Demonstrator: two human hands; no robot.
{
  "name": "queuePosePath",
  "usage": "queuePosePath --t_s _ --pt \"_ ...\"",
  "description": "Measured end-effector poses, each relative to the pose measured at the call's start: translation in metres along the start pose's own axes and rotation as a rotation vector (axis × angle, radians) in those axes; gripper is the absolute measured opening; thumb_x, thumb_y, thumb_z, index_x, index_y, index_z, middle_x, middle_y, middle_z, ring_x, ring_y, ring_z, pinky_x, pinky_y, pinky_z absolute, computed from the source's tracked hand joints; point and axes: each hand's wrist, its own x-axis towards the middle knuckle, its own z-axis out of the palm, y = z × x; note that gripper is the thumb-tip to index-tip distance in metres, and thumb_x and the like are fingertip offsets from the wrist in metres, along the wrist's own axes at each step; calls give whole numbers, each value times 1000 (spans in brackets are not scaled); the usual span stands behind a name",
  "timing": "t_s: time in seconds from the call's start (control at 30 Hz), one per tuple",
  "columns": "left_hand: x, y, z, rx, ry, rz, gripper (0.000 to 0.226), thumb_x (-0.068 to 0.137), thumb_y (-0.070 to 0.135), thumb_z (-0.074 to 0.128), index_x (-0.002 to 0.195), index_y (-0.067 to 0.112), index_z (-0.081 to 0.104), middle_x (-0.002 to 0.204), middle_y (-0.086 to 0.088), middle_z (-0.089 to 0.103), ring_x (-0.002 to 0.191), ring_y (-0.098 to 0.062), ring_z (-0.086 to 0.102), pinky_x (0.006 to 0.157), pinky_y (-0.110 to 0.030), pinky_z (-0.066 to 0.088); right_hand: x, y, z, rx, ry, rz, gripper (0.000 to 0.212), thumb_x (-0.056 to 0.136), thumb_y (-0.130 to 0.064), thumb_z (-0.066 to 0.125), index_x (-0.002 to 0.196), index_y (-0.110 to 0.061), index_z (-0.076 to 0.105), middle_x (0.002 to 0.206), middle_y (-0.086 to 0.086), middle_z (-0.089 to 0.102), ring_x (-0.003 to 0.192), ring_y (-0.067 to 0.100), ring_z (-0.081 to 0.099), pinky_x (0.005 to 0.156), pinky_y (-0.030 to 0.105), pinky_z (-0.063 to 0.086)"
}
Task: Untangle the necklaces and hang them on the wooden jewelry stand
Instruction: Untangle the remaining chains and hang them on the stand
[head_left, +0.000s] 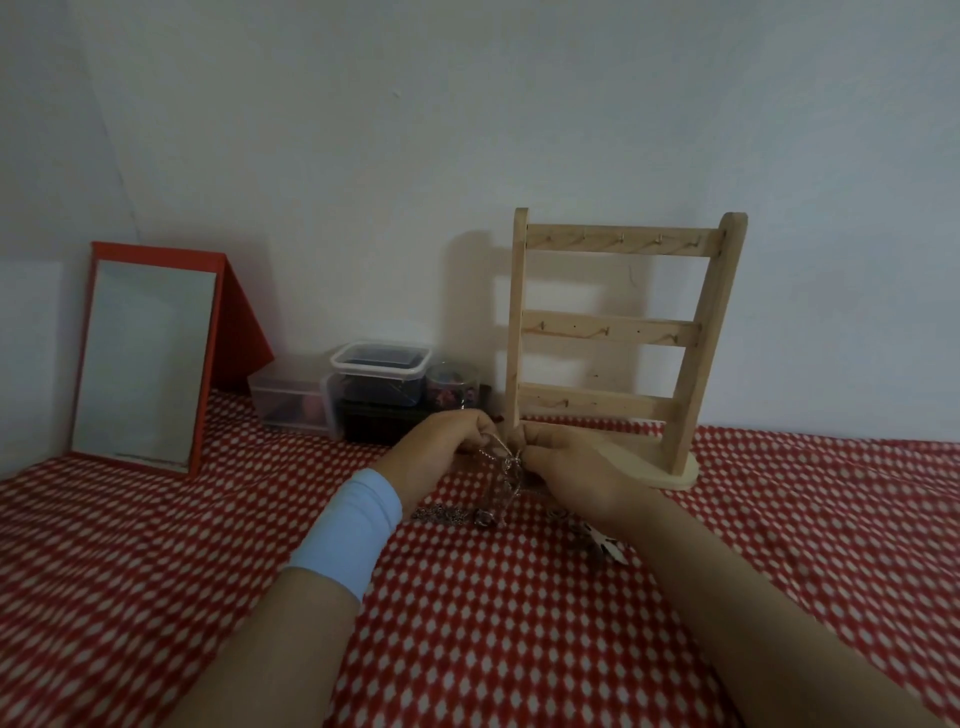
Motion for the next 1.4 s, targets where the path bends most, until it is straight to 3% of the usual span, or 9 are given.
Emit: queuePosePath --t_s 0.23,0.33,0.43,0.5,0.6,0.73,0.9,1.23,1.4 --pt "-15 -4 5 -549 -17 -55 38 89 -2 47 55 12 60 72 -10 65 63 -20 64 68 -35 53 -1 1 -5 228 -38 47 46 100 4 38 71 -23 61 59 -4 49 46 9 38 44 22 27" --pt "-17 -3 6 -762 85 0 21 96 14 56 77 10 65 65 -4 57 60 -17 59 77 -37 53 -2 1 -4 235 -87 33 48 98 7 37 68 -23 58 63 2 45 48 11 34 43 22 23" --pt "-13 -6 -11 -1137 285 -61 39 98 30 53 62 16 49 50 1 39 53 -17 46 82 -41 52 -3 4 -6 229 -48 57 41 100 4 39 73 -20 57 64 3 45 49 11 33 43 22 22" --pt "-15 -11 -25 -1044 358 -171 45 99 32 52 58 17 42 51 0 41 53 -18 44 76 -41 52 -3 6 -9 243 -41 63 31 100 2 43 79 -17 53 67 5 45 50 12 32 44 23 21" --pt "-19 -11 -34 -358 347 -304 23 94 28 63 91 6 65 87 -12 66 76 -22 61 78 -40 54 -5 4 -9 193 -30 18 23 100 1 50 84 -15 56 65 -1 51 47 9 33 42 21 25" --pt "-20 7 -29 384 263 -75 40 84 29 74 120 18 62 118 1 63 107 -14 59 94 -23 42 -6 -3 -3 130 81 -48 16 96 -8 65 82 -10 60 57 -7 55 41 4 42 40 16 34" --pt "-26 22 3 375 -54 98 23 81 47 73 89 26 73 88 12 72 88 -3 66 84 -23 50 -1 -6 -4 117 236 -90 35 96 -19 68 66 -7 55 54 2 49 45 9 40 45 13 40" --pt "-16 7 12 -47 -31 93 15 96 17 60 89 14 73 81 -3 73 70 -16 66 72 -27 54 -4 -9 -12 74 48 -35 29 103 -24 57 101 3 68 60 -10 58 46 2 46 44 14 35" --pt "-13 1 11 -229 -27 28 32 99 19 55 75 18 75 77 -3 72 67 -13 65 71 -27 51 -2 -7 -20 -66 127 -202 14 91 -12 72 103 -15 66 98 3 72 88 20 70 80 34 59"
